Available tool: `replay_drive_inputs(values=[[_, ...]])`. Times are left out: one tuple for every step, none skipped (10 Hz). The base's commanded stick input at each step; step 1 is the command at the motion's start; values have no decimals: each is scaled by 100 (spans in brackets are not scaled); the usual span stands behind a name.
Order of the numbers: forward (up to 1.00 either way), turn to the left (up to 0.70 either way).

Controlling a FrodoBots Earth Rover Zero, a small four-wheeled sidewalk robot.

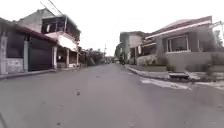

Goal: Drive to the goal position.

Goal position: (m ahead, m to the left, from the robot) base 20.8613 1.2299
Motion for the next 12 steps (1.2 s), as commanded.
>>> replay_drive_inputs(values=[[100, 0], [100, 0], [100, 0], [100, 0], [100, 0], [100, 0], [100, 0], [100, 0], [100, 0], [100, 0], [100, 0], [100, 0]])
